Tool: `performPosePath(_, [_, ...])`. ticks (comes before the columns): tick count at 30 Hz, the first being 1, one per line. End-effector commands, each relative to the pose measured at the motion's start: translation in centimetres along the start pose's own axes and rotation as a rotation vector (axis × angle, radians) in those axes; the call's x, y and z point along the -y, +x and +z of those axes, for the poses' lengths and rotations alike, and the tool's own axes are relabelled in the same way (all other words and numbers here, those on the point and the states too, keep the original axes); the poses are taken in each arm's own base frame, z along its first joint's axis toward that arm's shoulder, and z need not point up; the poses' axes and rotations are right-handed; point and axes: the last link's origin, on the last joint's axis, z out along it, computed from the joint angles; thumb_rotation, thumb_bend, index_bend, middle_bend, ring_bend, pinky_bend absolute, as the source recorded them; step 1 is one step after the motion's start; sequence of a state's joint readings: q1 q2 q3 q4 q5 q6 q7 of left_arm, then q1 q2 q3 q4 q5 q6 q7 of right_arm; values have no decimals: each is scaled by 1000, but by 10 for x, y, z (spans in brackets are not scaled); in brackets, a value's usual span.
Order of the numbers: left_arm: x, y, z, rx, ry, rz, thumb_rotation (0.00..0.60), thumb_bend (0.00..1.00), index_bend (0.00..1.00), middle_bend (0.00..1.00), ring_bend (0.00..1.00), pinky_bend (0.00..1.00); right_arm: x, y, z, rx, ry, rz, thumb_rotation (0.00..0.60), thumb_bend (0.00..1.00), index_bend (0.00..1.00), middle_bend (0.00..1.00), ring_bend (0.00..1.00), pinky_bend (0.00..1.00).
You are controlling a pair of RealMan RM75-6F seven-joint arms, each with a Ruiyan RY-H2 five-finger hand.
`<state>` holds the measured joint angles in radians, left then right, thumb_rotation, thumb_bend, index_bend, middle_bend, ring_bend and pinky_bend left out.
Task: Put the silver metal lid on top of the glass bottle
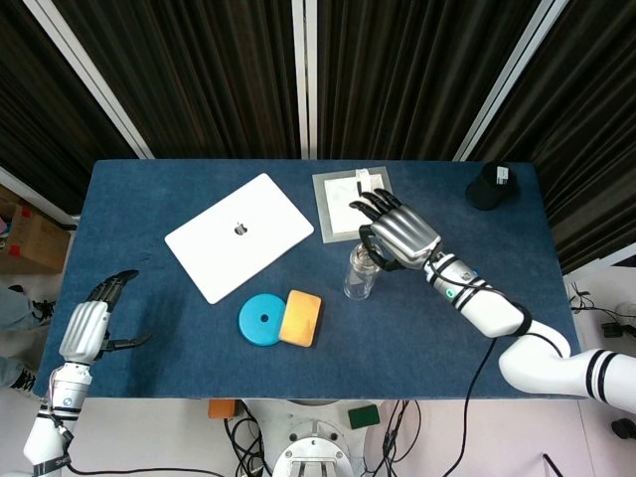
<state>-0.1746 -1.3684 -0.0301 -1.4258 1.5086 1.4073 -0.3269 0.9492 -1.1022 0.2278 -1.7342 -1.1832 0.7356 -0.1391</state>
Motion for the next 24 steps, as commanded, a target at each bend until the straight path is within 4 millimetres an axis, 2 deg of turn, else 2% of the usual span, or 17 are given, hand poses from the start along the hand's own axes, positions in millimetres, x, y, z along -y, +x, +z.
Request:
performPosePath(1, [0, 0, 0, 0, 0, 0, 600, 4, 135, 135, 112, 179, 0, -1, 0, 1, 2, 2, 600, 444, 701, 82, 0, 0])
performPosePath(12, [0, 0, 0, 1, 1, 1, 600, 4, 135, 135, 113, 179, -2, -2, -1, 14, 7, 8, 600, 412, 695, 82, 0, 0])
performPosePath(24, [0, 0, 1, 2, -2, 3, 600, 4, 135, 135, 113, 179, -5, -1, -4, 23, 13, 10, 600, 369, 573, 82, 0, 0])
